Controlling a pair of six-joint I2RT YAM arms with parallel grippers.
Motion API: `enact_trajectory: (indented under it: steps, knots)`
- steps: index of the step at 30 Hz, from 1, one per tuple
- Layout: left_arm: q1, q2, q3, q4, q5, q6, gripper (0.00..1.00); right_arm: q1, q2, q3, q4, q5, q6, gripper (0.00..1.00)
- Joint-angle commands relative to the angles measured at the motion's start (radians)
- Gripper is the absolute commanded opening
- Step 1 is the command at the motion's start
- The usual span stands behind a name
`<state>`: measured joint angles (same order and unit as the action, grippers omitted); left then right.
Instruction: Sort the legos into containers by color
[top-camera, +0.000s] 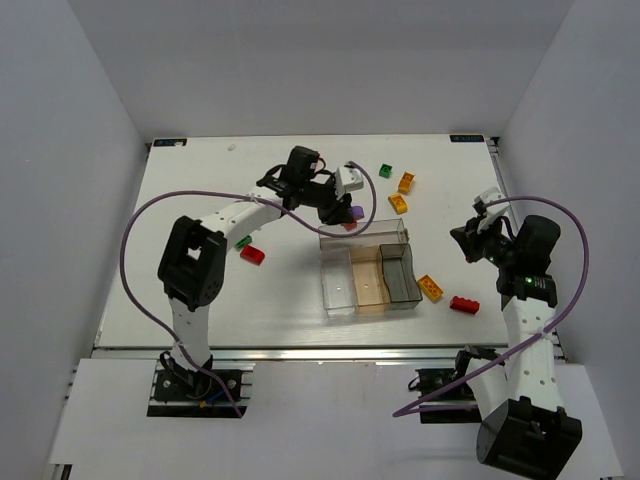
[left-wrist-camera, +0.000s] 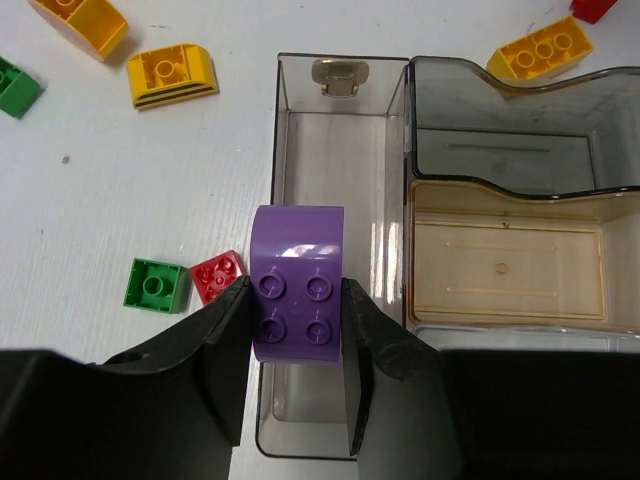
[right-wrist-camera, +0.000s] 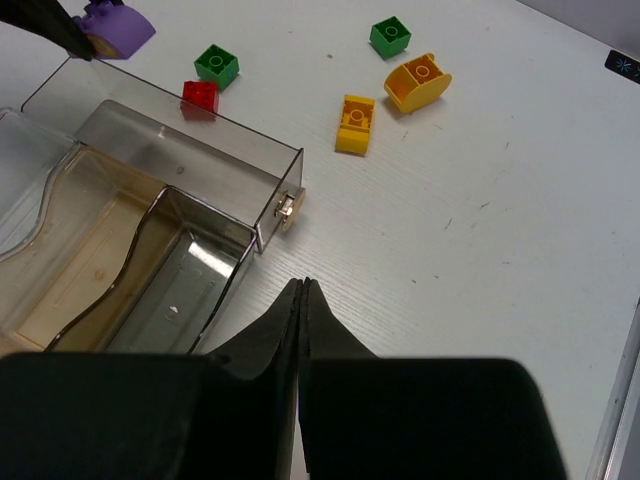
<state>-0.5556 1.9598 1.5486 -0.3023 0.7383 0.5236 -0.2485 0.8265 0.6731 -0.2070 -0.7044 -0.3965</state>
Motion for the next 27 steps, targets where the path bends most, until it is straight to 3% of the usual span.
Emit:
enact_trajectory:
  steps: [1, 4, 7, 8, 9, 14, 15, 18, 21, 25, 27]
  knots:
    - [-0.026, 0.007, 0.054, -0.069, -0.051, 0.072, 0.01, -0.006, 0.005, 0.003, 0.04, 0.008, 0.004, 0.0]
    - [-0.035, 0.039, 0.061, -0.089, -0.085, 0.082, 0.07, -0.006, 0.008, 0.003, 0.037, 0.005, -0.002, 0.0]
    - [-0.055, 0.056, 0.065, -0.095, -0.117, 0.085, 0.2, -0.006, 0.014, 0.003, 0.034, 0.002, -0.008, 0.01]
    - [-0.066, 0.057, 0.065, -0.097, -0.123, 0.085, 0.31, -0.005, 0.014, 0.005, 0.031, 0.0, -0.01, 0.01]
    - [-0.066, 0.057, 0.065, -0.093, -0.135, 0.085, 0.35, -0.005, 0.016, 0.006, 0.031, 0.003, -0.011, 0.02]
    - [-0.084, 0.059, 0.087, -0.113, -0.174, 0.098, 0.43, -0.006, 0.016, 0.005, 0.026, 0.005, -0.015, 0.04]
    - [-0.084, 0.059, 0.09, -0.116, -0.18, 0.098, 0.48, -0.005, 0.014, 0.005, 0.026, 0.005, -0.016, 0.05]
    - [-0.093, 0.05, 0.09, -0.123, -0.191, 0.096, 0.62, -0.005, 0.011, 0.006, 0.024, 0.002, -0.019, 0.13]
    - [-0.093, 0.019, 0.073, -0.115, -0.194, 0.085, 0.68, -0.006, 0.013, 0.008, 0.017, -0.004, -0.025, 0.33]
    - [-0.093, -0.035, 0.035, -0.09, -0.194, 0.07, 0.69, -0.005, 0.016, 0.01, 0.014, -0.006, -0.031, 0.41]
    - [-0.069, -0.061, 0.031, -0.089, -0.201, 0.0, 0.65, -0.005, 0.016, 0.011, 0.008, -0.007, -0.033, 0.42]
